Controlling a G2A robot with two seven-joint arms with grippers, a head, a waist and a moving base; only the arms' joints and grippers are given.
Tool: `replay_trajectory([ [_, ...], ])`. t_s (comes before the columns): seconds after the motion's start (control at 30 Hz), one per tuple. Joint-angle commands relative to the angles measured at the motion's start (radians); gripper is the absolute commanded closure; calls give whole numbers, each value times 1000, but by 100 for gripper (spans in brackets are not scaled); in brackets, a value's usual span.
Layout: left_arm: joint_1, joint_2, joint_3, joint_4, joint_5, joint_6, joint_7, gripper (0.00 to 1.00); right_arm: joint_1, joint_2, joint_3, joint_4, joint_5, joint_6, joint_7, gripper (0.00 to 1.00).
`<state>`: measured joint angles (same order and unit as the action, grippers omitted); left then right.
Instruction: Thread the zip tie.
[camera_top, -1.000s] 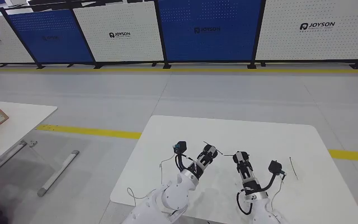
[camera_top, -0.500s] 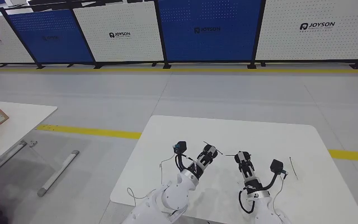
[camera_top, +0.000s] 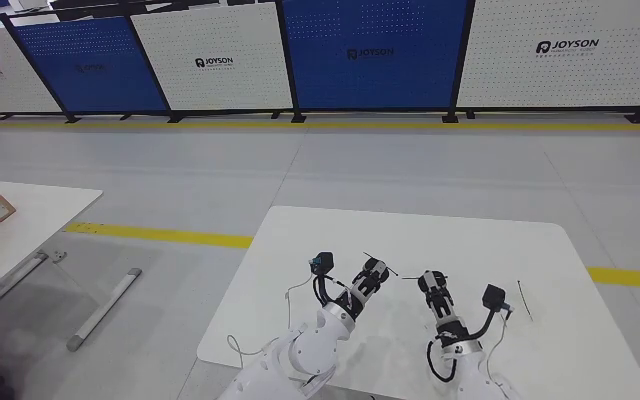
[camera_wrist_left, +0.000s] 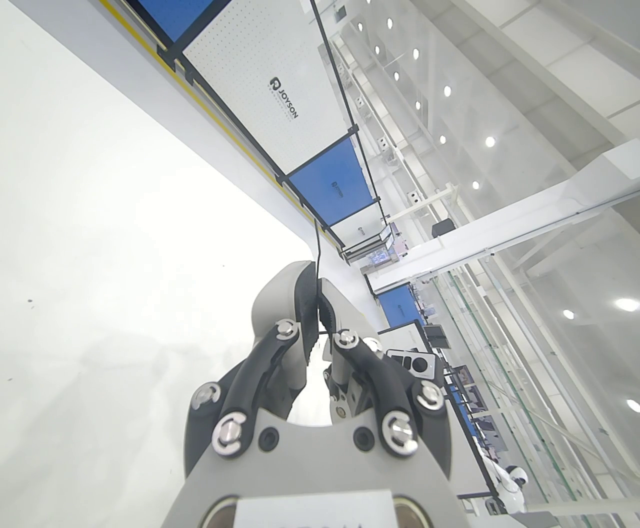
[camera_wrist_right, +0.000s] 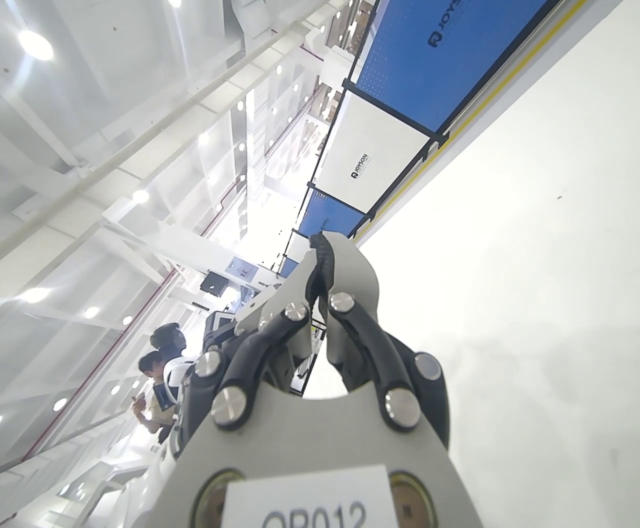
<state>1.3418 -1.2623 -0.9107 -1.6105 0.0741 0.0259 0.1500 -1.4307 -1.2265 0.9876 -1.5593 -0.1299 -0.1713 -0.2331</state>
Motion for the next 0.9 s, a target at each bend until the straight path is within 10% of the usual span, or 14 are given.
replay_trajectory([
  [0.0, 0, 0, 0, 0, 0, 0, 0, 100, 2, -3, 0, 2, -2, 2, 3, 100],
  [0.87, 0, 0, 0, 0, 0, 0, 0, 100, 10, -43, 13, 32, -18, -2, 24, 100],
])
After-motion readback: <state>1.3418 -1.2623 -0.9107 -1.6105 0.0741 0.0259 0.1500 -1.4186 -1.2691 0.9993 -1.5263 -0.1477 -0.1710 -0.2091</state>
